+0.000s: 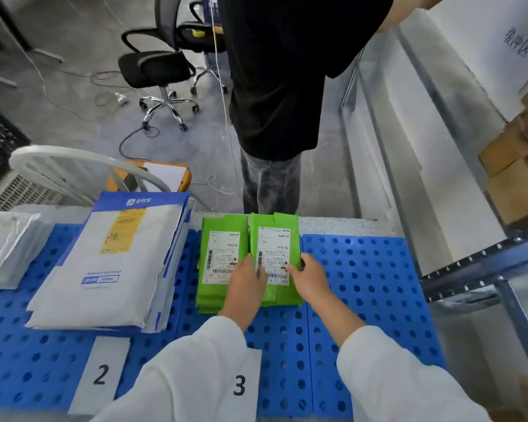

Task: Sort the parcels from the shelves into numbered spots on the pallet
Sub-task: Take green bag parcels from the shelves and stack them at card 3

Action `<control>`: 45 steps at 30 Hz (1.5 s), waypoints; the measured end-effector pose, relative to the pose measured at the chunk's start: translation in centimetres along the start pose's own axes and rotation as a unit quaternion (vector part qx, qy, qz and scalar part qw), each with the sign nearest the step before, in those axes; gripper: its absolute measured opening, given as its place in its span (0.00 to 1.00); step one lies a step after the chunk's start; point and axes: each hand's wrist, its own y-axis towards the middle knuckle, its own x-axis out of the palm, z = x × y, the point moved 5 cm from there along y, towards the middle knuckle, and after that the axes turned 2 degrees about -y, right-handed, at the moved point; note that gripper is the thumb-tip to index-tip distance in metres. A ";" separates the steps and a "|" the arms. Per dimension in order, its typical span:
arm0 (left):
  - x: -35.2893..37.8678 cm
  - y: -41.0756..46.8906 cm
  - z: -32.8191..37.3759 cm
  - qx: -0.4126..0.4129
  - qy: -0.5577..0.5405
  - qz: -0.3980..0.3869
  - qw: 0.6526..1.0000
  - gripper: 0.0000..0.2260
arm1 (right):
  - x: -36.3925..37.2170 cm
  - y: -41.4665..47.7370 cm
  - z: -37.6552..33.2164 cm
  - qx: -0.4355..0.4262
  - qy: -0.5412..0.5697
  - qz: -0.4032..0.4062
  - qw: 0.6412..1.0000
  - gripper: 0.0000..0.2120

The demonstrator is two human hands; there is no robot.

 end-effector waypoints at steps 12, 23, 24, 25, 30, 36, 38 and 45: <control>0.2 -0.8 1.7 0.060 0.058 -0.013 0.996 0.25 | -1.5 1.5 0.1 -0.008 -0.002 0.018 1.000 0.25; -7.0 -0.1 8.0 0.266 0.243 -0.011 0.933 0.21 | -7.5 -4.6 -6.4 -0.188 -0.221 0.019 0.957 0.27; -7.7 -0.4 8.5 0.286 0.252 -0.014 0.924 0.21 | -8.0 -5.4 -6.8 -0.189 -0.214 0.013 0.958 0.26; -8.5 -0.8 9.0 0.305 0.257 -0.014 0.917 0.21 | -8.5 -6.3 -7.3 -0.187 -0.200 0.012 0.962 0.26; -11.7 -3.9 10.7 0.400 0.278 -0.057 0.871 0.22 | -10.8 -12.2 -8.6 -0.153 -0.181 0.092 0.967 0.26; -13.3 -9.3 11.8 0.511 0.310 -0.084 0.797 0.21 | -10.1 -21.3 -7.4 -0.099 -0.207 0.149 0.962 0.27; -12.8 -11.2 11.8 0.534 0.303 -0.091 0.784 0.20 | -10.3 -24.1 -6.9 -0.081 -0.199 0.172 0.961 0.29; -9.5 -22.1 11.2 0.641 0.291 -0.164 0.691 0.27 | -9.8 -36.7 -0.5 0.036 -0.200 0.236 0.950 0.28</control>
